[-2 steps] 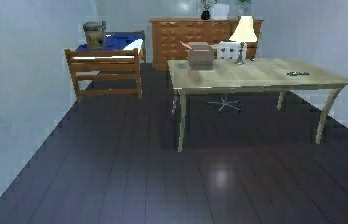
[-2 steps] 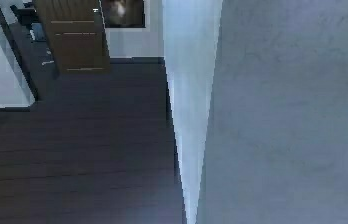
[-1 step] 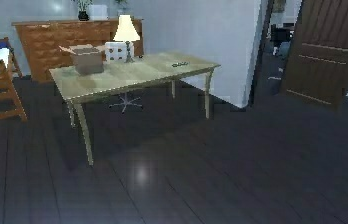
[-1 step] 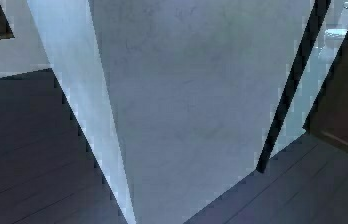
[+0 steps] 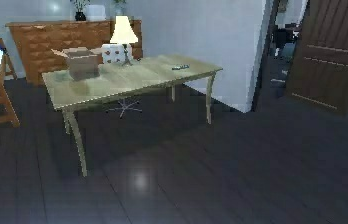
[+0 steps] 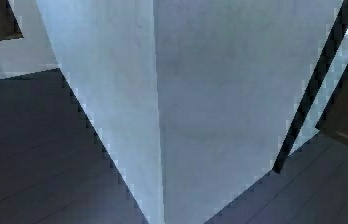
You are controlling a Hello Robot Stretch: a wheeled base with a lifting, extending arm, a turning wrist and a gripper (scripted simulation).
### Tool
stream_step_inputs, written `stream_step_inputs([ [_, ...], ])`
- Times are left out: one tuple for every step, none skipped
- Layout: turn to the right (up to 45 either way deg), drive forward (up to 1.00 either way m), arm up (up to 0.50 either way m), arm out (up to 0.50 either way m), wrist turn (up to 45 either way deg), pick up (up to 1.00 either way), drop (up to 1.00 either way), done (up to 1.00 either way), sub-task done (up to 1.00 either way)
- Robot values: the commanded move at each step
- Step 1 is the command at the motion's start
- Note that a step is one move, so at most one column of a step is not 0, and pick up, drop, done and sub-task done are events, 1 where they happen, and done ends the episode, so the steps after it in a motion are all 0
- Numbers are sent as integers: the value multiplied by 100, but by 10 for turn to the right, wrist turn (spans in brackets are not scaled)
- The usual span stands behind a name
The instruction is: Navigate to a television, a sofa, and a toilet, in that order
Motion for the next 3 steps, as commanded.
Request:
stream_step_inputs([
  [270,0,0,0,0,0,0,0,0],
  [0,100,0,0,0,0,0,0,0],
  [0,100,0,0,0,0,0,0,0],
])
